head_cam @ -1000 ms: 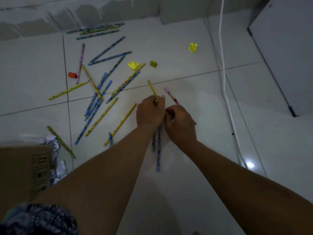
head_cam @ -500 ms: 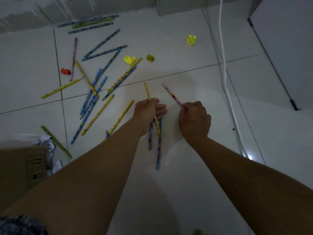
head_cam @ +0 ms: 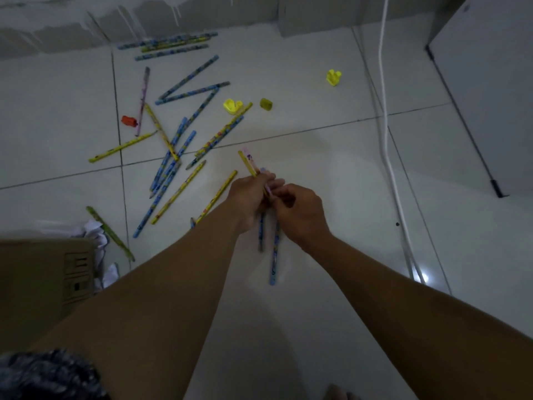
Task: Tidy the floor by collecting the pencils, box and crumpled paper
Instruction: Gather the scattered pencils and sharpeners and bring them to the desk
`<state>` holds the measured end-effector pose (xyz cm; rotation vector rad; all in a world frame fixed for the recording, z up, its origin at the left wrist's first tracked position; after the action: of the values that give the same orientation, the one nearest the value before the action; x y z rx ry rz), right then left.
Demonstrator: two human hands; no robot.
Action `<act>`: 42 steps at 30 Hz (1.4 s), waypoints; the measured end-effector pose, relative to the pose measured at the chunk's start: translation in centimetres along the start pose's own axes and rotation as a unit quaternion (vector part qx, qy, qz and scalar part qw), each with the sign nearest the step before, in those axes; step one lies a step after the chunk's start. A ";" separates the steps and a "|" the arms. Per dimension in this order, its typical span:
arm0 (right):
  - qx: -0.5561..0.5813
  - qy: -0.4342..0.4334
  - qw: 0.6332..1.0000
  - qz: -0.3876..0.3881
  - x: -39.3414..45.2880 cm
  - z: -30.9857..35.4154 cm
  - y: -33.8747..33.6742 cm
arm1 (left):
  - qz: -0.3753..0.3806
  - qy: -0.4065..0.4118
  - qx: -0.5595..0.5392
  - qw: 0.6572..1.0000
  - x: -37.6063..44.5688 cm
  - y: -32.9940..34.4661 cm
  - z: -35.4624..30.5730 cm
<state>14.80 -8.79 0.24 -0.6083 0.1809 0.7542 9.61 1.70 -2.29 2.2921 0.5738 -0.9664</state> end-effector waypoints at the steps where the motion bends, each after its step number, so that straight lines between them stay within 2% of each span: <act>1: -0.005 0.001 1.000 -0.015 -0.1 0.2 -0.1 | -0.006 0.002 -0.004 1.000 -0.2 -0.4 -0.1; 4: -0.037 0.054 0.996 -0.057 -0.7 -0.2 -0.6 | -0.044 0.010 0.013 0.999 -0.6 -1.9 -0.4; 6: -0.083 0.099 0.990 -0.059 -1.2 -0.6 -0.6 | -0.086 0.007 0.041 0.995 -0.9 -3.5 -0.6; 9: -0.151 0.159 0.976 -0.009 -2.0 -1.7 0.3 | -0.133 0.000 0.074 0.988 -1.8 -5.7 -0.5; 12: -0.201 0.185 0.961 0.029 -2.5 -2.3 1.2 | -0.150 -0.007 0.098 0.984 -2.5 -7.1 -0.3; 15: -0.199 0.198 0.959 0.038 -2.4 -2.3 1.8 | -0.134 -0.020 0.105 0.985 -2.9 -7.4 0.5; 19: -0.140 0.236 0.961 0.041 -1.4 -1.8 2.2 | -0.064 -0.050 0.117 0.990 -3.3 -6.7 1.9; 23: 0.015 0.170 0.985 0.033 1.0 0.6 2.9 | -0.003 -0.055 0.206 0.977 -3.6 -6.4 2.0; 26: 0.114 0.120 0.985 0.050 2.1 2.4 4.3 | 0.008 -0.051 0.256 0.965 -3.8 -6.2 1.7; 32: 0.122 0.074 0.988 0.062 2.5 4.4 5.5 | -0.007 -0.036 0.304 0.952 -4.2 -6.5 1.0; 35: 0.094 0.062 0.993 0.035 2.3 4.8 5.0 | -0.035 -0.062 0.290 0.954 -4.4 -7.0 1.5; 39: -0.031 0.118 0.992 -0.020 1.4 3.4 3.4 | -0.080 -0.055 0.207 0.973 -4.9 -7.7 1.8; 42: -0.098 0.171 0.980 0.023 0.5 1.4 3.8 | -0.091 -0.038 0.087 0.991 -5.1 -8.2 2.0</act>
<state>12.41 -5.55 -0.54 -0.9240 0.4424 0.7115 0.60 5.61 -2.41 2.3740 0.6990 -1.2286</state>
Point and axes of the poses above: each hand's wrist, its own x-axis towards the middle knuckle, its own y-axis out of the palm, z = x × y, the point moved 8 cm from there along x, towards the middle knuckle, and after that the axes turned 14 degrees about z, right-handed, at the moved point
